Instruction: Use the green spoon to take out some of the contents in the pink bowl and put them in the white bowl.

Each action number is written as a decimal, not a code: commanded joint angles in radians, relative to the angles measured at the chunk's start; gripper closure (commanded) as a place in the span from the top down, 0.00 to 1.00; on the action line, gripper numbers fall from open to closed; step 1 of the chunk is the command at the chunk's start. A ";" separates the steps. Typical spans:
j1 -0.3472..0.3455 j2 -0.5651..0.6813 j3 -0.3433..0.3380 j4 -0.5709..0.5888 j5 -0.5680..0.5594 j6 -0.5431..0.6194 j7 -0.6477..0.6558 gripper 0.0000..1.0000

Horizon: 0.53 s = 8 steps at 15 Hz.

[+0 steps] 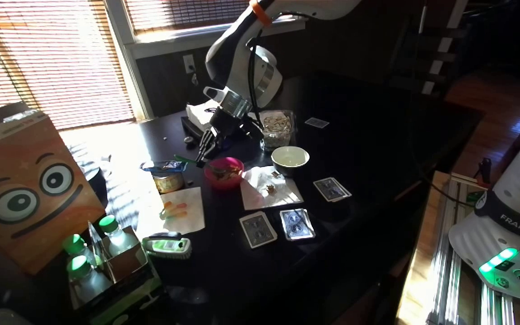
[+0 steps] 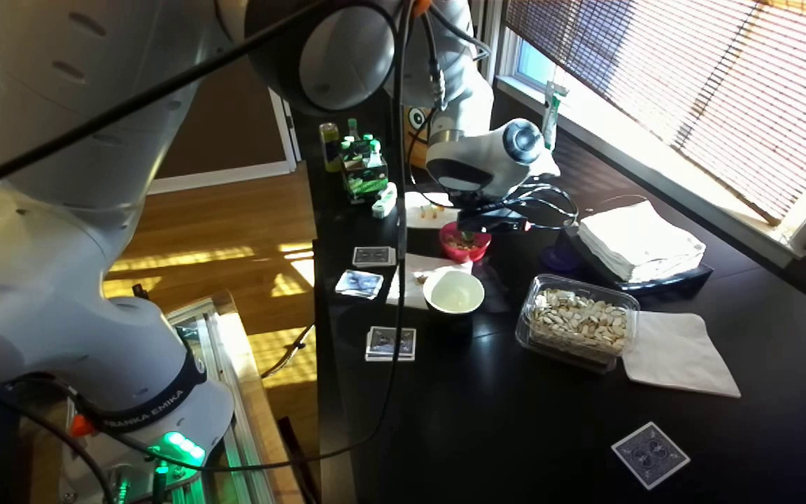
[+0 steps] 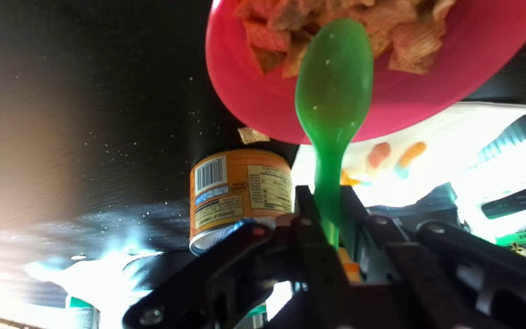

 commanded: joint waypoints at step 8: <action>0.005 0.045 -0.004 0.043 0.145 -0.033 -0.178 0.04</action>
